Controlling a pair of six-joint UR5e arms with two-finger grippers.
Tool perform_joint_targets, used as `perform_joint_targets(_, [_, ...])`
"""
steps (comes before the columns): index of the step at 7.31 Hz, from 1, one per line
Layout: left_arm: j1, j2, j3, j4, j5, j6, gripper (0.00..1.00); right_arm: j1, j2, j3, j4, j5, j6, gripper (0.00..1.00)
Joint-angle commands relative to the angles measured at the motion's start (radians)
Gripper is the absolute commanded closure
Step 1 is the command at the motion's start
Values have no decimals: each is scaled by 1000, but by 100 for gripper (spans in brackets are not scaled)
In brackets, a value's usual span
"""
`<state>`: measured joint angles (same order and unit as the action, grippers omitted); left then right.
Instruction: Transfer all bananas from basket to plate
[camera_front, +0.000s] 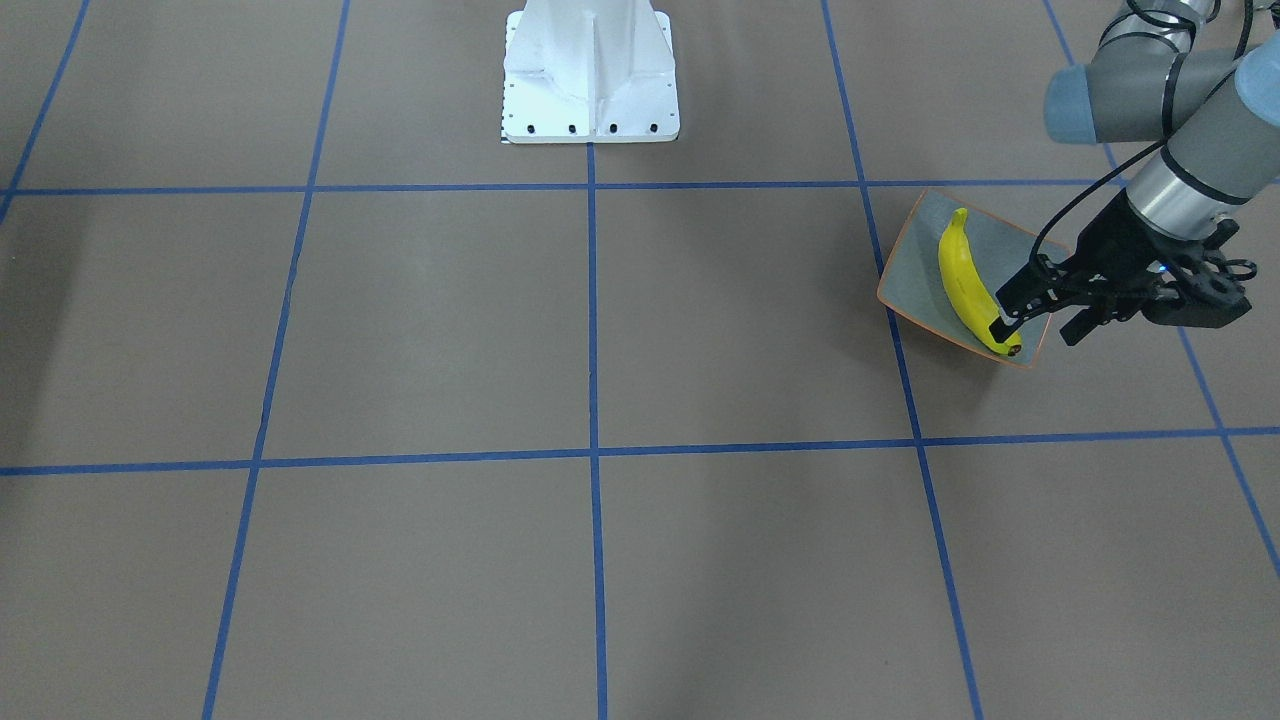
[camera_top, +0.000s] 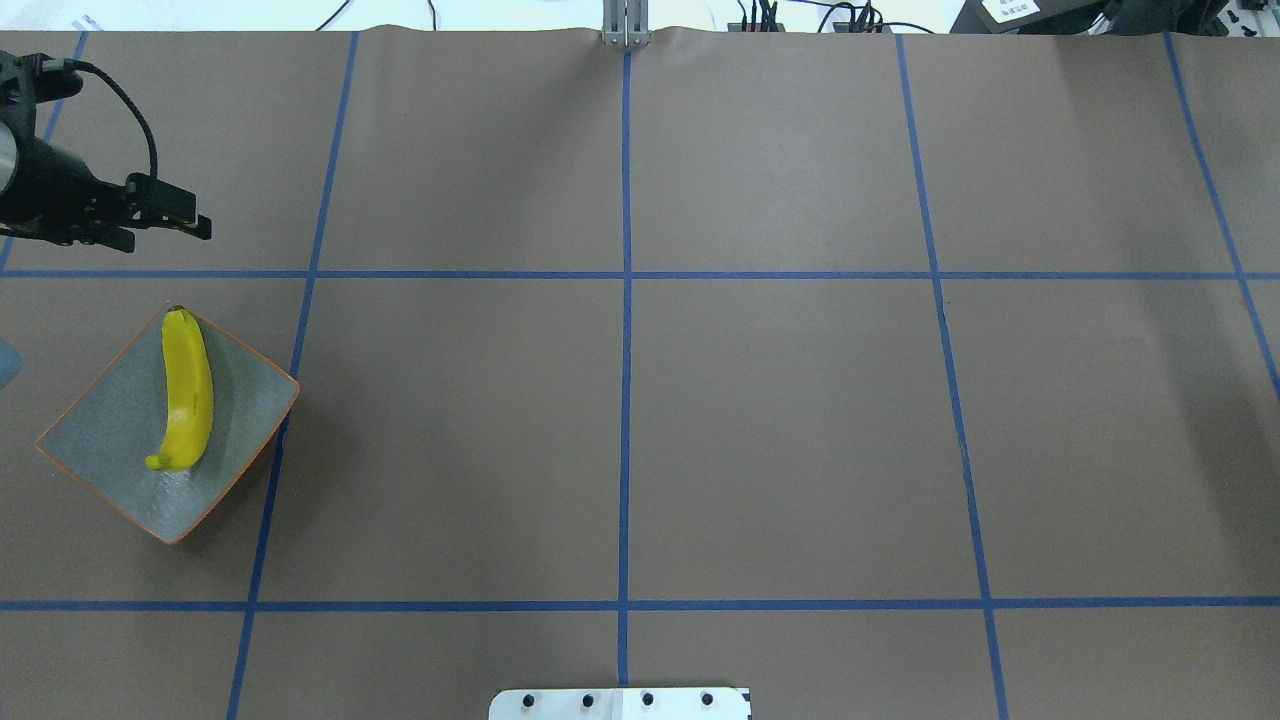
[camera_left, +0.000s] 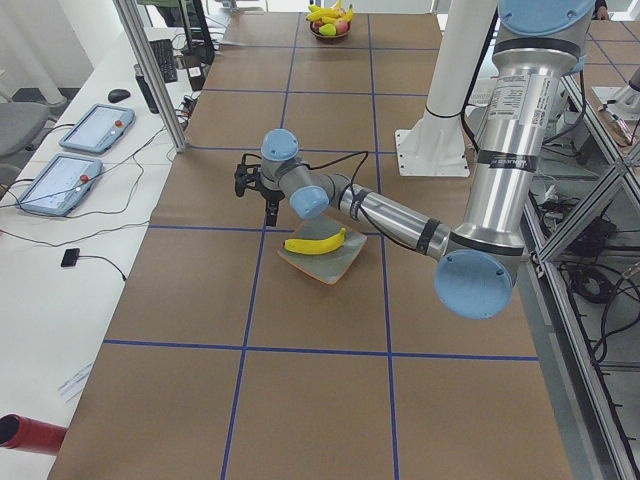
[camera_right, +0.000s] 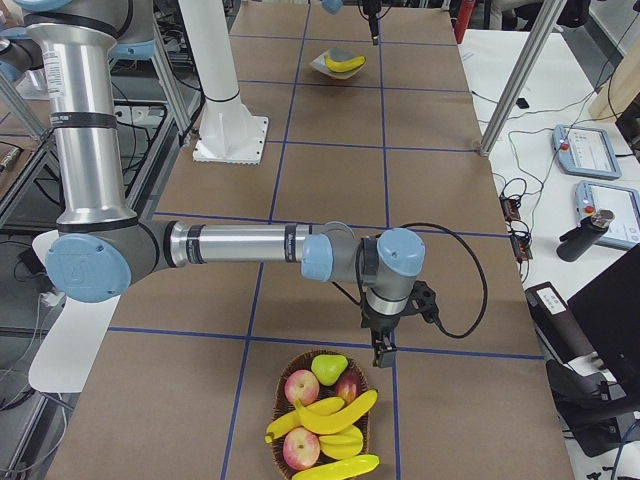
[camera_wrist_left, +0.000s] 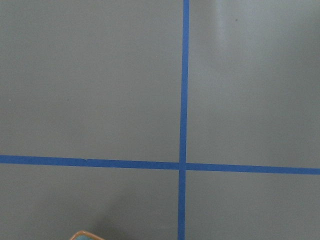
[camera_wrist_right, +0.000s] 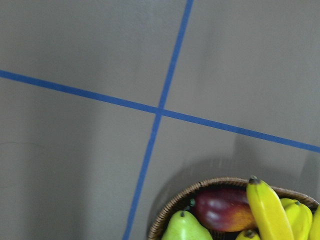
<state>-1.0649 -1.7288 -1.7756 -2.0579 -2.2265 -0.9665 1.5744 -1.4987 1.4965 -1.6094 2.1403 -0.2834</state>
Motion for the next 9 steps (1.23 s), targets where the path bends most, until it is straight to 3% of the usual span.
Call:
perform_joint_targets(1, [0, -2, 2, 1, 4, 0, 0, 3, 6, -233, 246, -36, -10, 0])
perform_joint_targets(9, [8, -28, 24, 1, 7, 0, 0, -14, -6, -292, 243, -14, -8, 4])
